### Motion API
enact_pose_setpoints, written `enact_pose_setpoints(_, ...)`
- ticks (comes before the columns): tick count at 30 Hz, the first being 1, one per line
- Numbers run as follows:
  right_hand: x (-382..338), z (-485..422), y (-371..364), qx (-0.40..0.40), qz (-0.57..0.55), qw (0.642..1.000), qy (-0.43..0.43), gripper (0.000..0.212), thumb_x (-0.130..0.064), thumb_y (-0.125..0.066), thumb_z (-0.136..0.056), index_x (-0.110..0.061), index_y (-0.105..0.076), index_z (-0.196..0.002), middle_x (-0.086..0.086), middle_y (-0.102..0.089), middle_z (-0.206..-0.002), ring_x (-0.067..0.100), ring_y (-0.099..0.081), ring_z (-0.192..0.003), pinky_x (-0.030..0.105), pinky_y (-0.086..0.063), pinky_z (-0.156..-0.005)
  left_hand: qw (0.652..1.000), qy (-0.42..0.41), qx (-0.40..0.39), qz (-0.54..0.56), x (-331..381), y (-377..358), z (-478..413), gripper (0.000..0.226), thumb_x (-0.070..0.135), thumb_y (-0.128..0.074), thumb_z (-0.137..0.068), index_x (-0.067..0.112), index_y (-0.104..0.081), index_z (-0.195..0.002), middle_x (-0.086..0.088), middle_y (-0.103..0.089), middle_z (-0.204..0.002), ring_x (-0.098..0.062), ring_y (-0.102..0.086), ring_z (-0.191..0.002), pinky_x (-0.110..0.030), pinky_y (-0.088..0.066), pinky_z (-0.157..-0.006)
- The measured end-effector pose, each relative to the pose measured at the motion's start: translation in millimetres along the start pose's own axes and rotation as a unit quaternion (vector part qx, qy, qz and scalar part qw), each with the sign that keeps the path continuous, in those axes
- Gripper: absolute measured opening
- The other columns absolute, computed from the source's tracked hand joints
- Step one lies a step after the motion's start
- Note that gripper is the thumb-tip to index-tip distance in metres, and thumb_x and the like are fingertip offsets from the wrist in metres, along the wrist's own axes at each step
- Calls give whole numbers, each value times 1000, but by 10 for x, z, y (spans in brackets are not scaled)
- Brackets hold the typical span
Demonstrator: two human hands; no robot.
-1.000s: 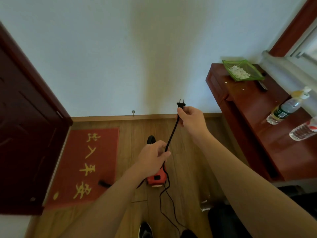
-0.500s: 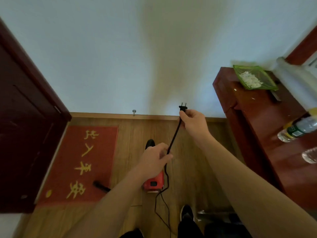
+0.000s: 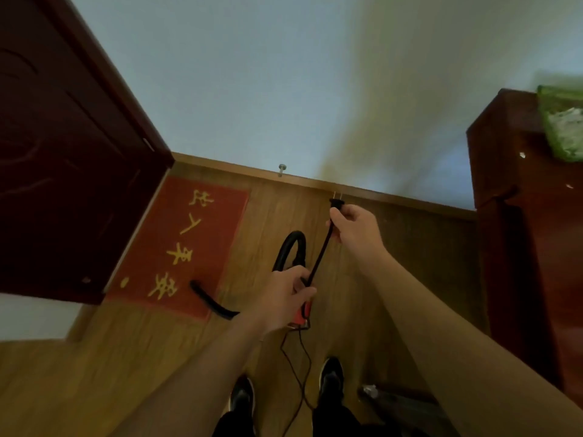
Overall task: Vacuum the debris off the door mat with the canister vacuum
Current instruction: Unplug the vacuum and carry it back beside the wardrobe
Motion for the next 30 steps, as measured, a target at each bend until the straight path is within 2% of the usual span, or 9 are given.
enact_pose_setpoints(2, 117, -95, -46, -16, 15, 1000, -5, 12, -28, -58, -102, -23, -67, -97, 3, -73, -94, 12, -67, -79, 27, -54, -71, 1000, 13, 3, 8, -89, -79, -42, 15, 27, -62, -102, 24, -61, -117, 7, -67, -90, -8, -63, -79, -23, -50, -70)
enact_pose_setpoints(4, 261, -188, -108, -22, 22, 999, -15, 14, -28, -58, -102, -21, -68, -97, 3, -73, -92, 8, -65, -74, 23, -50, -69, 1000, 28, 3, 14, -225, -154, -87, 15, 31, -61, -102, 27, -61, -117, 8, -68, -92, -7, -64, -82, -23, -50, -70)
enact_pose_setpoints(8, 631, -312, -271, -16, 24, 999, -41, 13, -27, -58, -102, -23, -68, -95, -1, -73, -91, 10, -68, -81, 29, -56, -78, 999, 42, -12, 28, -602, -336, -194, 16, 34, -63, -100, 25, -65, -114, 5, -70, -91, -13, -66, -83, -34, -57, -76)
enact_pose_setpoints(12, 941, -310, -481, -12, 3, 997, -81, 14, -25, -57, -103, -23, -68, -95, -1, -72, -92, 10, -68, -83, 29, -57, -81, 997, 53, -35, 32, -988, -464, -224, 25, 36, -65, -99, 24, -64, -121, 8, -69, -97, -7, -63, -85, -24, -49, -71)
enact_pose_setpoints(16, 1130, -277, -647, 1, 4, 995, -95, 13, -25, -56, -104, -24, -68, -99, -1, -73, -94, 2, -67, -75, 13, -51, -60, 996, 50, -60, 44, -1282, -534, -220, 22, 39, -64, -98, 26, -65, -117, 8, -70, -96, -9, -67, -86, -32, -56, -76)
enact_pose_setpoints(18, 1258, -270, -713, 6, -3, 995, -102, 13, -25, -55, -104, -25, -67, -98, -2, -72, -92, -2, -66, -68, 10, -48, -55, 995, 51, -68, 46, -1401, -578, -220, 22, 39, -64, -99, 26, -64, -117, 9, -70, -96, -9, -66, -86, -32, -56, -76)
enact_pose_setpoints(24, 1761, -418, -927, -12, 3, 992, -127, 17, -24, -55, -104, -18, -69, -96, 0, -71, -86, 10, -65, -74, 24, -54, -70, 990, 89, -70, 89, -1843, -863, -299, 15, 31, -67, -97, 29, -65, -111, 6, -72, -95, -12, -69, -89, -47, -59, -85)
enact_pose_setpoints(28, 2174, -649, -1081, -40, 9, 990, -136, 16, -23, -56, -104, -18, -69, -97, -1, -69, -86, 10, -65, -76, 28, -56, -75, 985, 106, -63, 118, -2134, -1136, -442, 10, 27, -66, -98, 35, -65, -104, 4, -73, -91, -15, -71, -85, -50, -60, -81)
enact_pose_setpoints(30, 2416, -774, -1175, -53, 4, 989, -141, 14, -23, -56, -104, -19, -69, -102, -2, -68, -85, 8, -64, -75, 25, -55, -73, 983, 116, -60, 129, -2318, -1303, -521, 9, 30, -65, -98, 36, -65, -104, 4, -74, -92, -16, -71, -85, -52, -60, -79)
Point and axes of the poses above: each hand's wrist, its own z-axis away from the middle knuckle, its own y-axis out of the back of the hand, x = y × z, the point moved 10 cm from there along -z, towards the middle knuckle
